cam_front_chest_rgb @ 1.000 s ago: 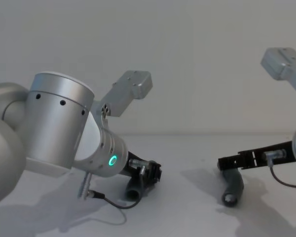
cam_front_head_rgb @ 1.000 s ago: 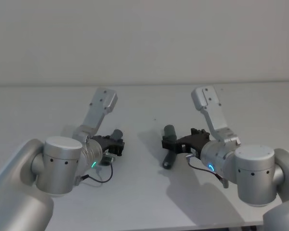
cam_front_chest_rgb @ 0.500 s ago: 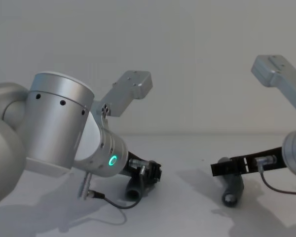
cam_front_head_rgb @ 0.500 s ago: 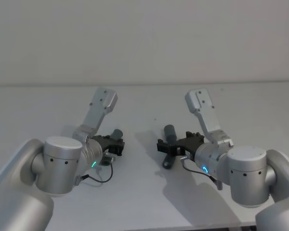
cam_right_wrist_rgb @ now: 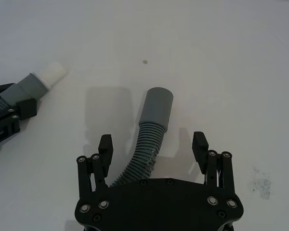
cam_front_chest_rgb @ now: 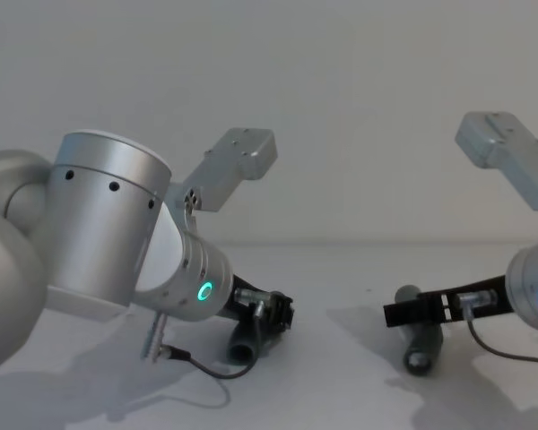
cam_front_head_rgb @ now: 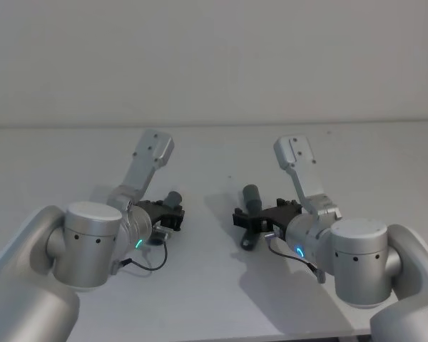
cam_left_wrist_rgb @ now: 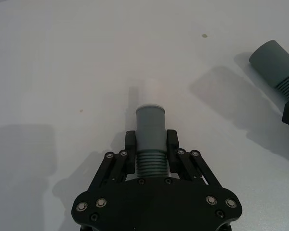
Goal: Use both hands to pick up one end of the pipe from the table, align the ends, and insert them.
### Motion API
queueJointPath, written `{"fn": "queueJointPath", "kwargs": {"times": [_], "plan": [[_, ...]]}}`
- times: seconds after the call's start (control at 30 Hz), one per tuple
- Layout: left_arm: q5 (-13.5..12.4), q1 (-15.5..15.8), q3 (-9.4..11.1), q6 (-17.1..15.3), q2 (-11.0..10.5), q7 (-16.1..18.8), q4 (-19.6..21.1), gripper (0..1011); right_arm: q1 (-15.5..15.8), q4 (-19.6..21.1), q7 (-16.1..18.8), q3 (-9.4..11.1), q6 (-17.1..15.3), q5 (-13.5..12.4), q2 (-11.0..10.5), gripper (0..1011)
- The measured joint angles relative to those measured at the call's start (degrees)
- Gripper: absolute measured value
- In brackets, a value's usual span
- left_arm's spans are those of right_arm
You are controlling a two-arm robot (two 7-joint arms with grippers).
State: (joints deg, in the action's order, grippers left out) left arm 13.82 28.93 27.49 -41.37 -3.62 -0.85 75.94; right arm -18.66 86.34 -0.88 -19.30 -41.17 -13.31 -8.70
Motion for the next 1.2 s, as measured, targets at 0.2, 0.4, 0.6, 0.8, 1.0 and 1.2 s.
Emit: {"fn": "queueJointPath", "kwargs": {"times": [0.2, 0.4, 0.6, 0.8, 1.0, 1.2], "plan": [[0.0, 0.0, 0.0, 0.0, 0.0, 0.0, 0.0, 336, 0.0, -0.4, -0.4, 0.4, -0.5, 0.3, 0.5, 1001], [0.0, 0.0, 0.0, 0.0, 0.0, 0.0, 0.0, 336, 0.1, -0.5, -0.5, 0.6, -0.8, 0.4, 0.7, 1001], [0.0, 0.0, 0.0, 0.0, 0.0, 0.0, 0.0, 336, 0.2, -0.5, -0.4, 0.8, -1.0, 0.5, 0.9, 945], [0.0, 0.0, 0.0, 0.0, 0.0, 0.0, 0.0, 336, 0.3, -0.6, -0.3, 0.9, -1.2, 0.5, 1.0, 770], [0.0, 0.0, 0.0, 0.0, 0.0, 0.0, 0.0, 336, 0.4, -0.6, -0.3, 1.0, -1.3, 0.5, 1.1, 593], [0.0, 0.0, 0.0, 0.0, 0.0, 0.0, 0.0, 336, 0.4, -0.6, -0.2, 1.0, -1.3, 0.6, 1.1, 380]]}}
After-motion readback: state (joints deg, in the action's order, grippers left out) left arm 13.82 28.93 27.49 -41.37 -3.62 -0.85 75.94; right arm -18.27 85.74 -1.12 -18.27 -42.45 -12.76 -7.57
